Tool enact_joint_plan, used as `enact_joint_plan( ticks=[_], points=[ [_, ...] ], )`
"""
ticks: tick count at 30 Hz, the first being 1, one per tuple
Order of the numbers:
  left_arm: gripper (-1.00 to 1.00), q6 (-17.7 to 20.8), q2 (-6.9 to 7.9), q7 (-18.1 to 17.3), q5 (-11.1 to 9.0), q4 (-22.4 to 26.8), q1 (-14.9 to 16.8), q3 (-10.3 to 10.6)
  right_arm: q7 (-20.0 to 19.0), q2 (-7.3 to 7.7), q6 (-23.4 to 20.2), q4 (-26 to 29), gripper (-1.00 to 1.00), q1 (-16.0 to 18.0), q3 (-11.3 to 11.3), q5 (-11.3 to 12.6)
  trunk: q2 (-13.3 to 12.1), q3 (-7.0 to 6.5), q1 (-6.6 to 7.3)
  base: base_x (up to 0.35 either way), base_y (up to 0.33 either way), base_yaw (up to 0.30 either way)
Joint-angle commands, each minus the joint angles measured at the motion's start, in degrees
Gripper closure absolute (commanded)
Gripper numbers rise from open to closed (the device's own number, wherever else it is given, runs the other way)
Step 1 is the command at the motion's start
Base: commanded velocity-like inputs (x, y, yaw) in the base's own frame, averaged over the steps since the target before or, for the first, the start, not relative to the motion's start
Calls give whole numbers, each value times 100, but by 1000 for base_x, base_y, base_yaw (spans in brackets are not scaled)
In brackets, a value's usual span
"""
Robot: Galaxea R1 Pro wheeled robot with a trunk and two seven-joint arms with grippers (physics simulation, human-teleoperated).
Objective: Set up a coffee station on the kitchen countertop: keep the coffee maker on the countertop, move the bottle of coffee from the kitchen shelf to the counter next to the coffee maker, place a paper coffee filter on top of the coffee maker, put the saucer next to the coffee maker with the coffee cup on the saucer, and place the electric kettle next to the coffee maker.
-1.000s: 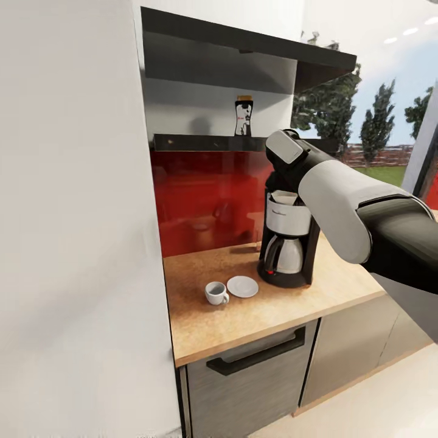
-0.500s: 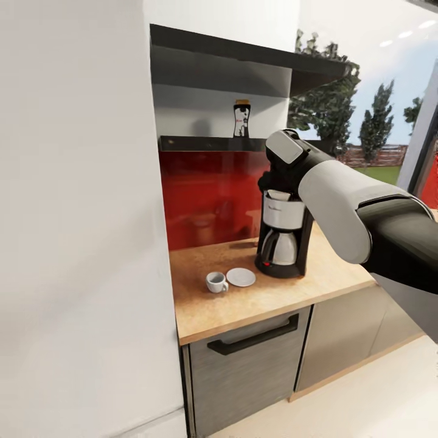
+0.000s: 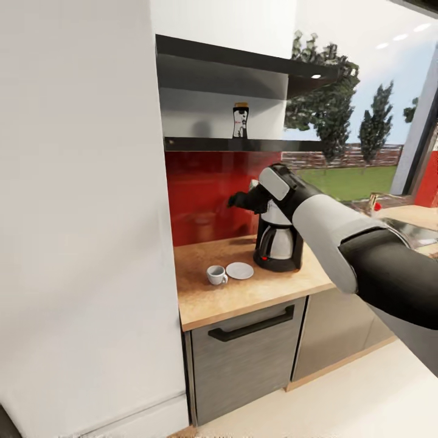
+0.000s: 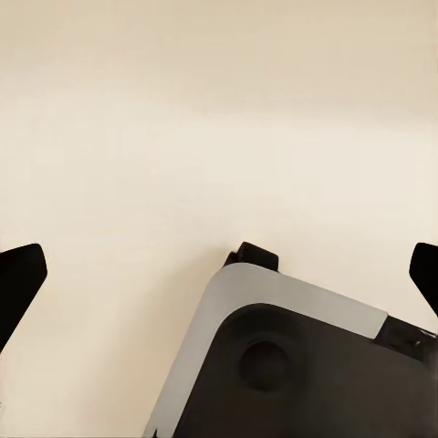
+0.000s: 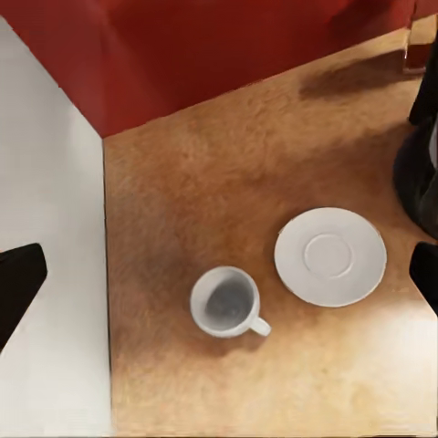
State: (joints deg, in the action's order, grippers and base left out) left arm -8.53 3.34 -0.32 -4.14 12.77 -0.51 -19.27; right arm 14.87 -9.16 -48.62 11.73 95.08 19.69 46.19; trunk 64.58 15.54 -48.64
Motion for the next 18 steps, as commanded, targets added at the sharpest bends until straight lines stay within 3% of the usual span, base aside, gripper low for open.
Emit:
enact_joint_plan(
  ticks=[1, 2, 4, 5, 7, 8, 10, 11, 13, 14, 16, 18],
  points=[
    [-100, -8, 0, -3, -43, 7, -2, 11, -374, 113, -15, 184, -100, -129, 123, -15, 5, 6, 2, -97, 0, 0],
    [-100, -8, 0, -3, -43, 7, -2, 11, -732, 249, -15, 409, -100, -274, 177, -96, 5, 6, 2, -62, 0, 0],
    [-100, -8, 0, -3, -43, 7, -2, 11, -1073, 417, -15, 691, -100, -447, 211, -163, 5, 6, 2, -45, 0, 0],
    [-100, -8, 0, -3, -43, 7, -2, 11, -1427, 618, -19, 1009, -100, -626, 233, -207, 5, 6, 2, -26, 0, 0],
    [-100, -8, 0, -3, -43, 7, -2, 11, -1816, 834, -21, 1330, -100, -814, 247, -235, 5, 6, 2, -18, 0, 0],
    [-100, -8, 0, -3, -43, 7, -2, 11, -2233, 1046, -22, 1606, -100, -1005, 256, -255, 5, 6, 2, -10, 0, 0],
    [-100, -8, 0, -3, -43, 7, -2, 11, -2636, 1231, -23, 1816, -100, -1180, 262, -270, 5, 6, 2, -8, 0, 0],
    [-100, -8, 0, -3, -43, 7, -2, 11, -3216, 1474, -19, 2016, -100, -1419, 267, -286, 5, 6, 2, -3, 0, 0],
    [-100, -8, 0, -3, -43, 7, -2, 11, -3617, 1627, -10, 2125, -100, -1583, 269, -296, 5, 6, 2, -2, 0, 0],
    [-100, -8, 0, -3, -43, 7, -2, 11, -4255, 1861, 16, 2386, -100, -1879, 270, -321, 5, 6, 2, -1, 0, 0],
    [-100, -8, 0, -3, -43, 7, -2, 11, -4857, 2116, 101, 2809, -100, -2260, 271, -419, 5, 6, 2, 0, 0, 0],
    [-100, -8, 0, -3, -43, 7, -2, 11, -5183, 2283, 222, 3106, -100, -2566, 270, -550, 5, 6, 2, 0, 0, 0]
  ],
)
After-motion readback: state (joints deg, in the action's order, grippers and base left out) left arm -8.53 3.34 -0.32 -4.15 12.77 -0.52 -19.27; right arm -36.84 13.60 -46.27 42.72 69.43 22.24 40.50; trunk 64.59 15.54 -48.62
